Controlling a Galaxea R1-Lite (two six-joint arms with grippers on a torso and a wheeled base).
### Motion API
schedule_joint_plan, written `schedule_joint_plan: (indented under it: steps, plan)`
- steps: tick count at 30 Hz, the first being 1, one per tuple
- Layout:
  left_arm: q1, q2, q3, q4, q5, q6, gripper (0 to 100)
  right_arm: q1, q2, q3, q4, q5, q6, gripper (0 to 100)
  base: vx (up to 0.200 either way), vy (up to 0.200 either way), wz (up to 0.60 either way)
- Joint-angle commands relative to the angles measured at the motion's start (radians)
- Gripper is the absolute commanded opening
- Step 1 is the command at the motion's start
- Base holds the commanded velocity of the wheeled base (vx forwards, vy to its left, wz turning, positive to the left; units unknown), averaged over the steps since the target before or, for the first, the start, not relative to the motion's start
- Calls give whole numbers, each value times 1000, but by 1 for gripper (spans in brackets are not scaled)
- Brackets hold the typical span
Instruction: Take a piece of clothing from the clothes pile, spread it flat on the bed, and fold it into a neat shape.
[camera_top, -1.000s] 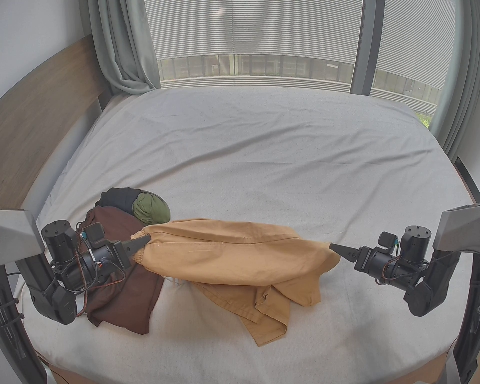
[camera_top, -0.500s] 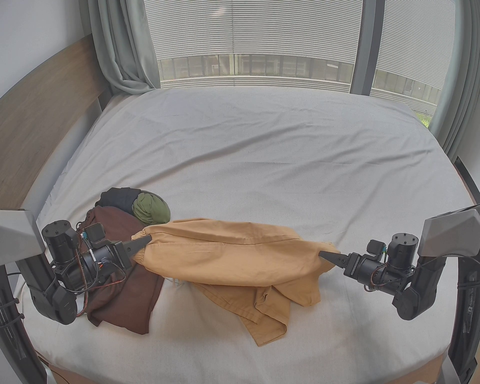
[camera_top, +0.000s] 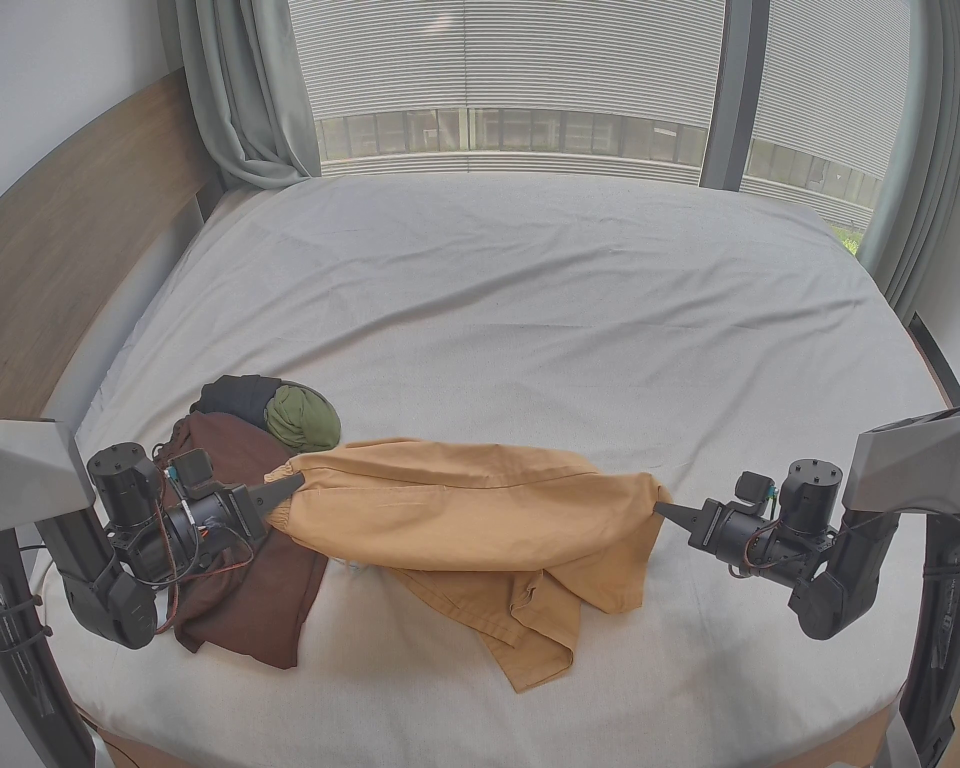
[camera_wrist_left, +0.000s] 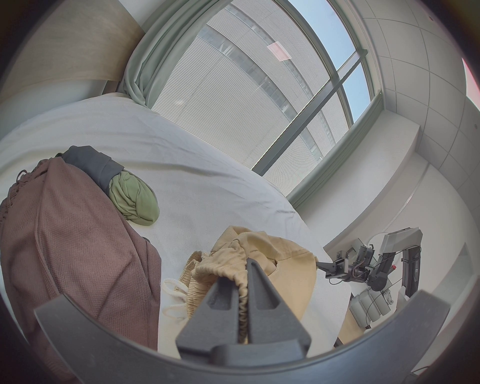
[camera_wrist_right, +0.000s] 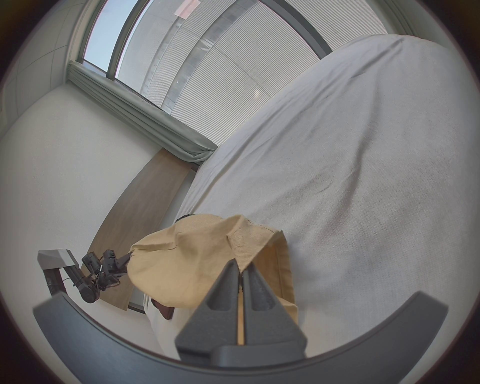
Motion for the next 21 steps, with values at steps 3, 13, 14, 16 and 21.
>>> schedule_joint_plan:
  steps: [3, 13, 14, 16, 21]
  plan:
    - [-5, 21, -7, 0, 2, 1, 0, 66, -91, 65, 2, 9, -2, 0, 0, 0, 0]
    - [-27, 22, -34, 0, 75, -2, 0, 218, -43, 212, 5, 70, -6, 0, 0, 0, 0]
    - [-27, 22, -34, 0, 77, -2, 0, 218, -36, 228, 5, 90, -11, 0, 0, 0, 0]
    - [-27, 22, -39, 0, 77, -2, 0, 216, -31, 255, 5, 126, -40, 0, 0, 0, 0]
    - [-27, 22, -39, 0, 79, -2, 0, 213, 20, 271, 5, 153, -151, 0, 0, 0, 0]
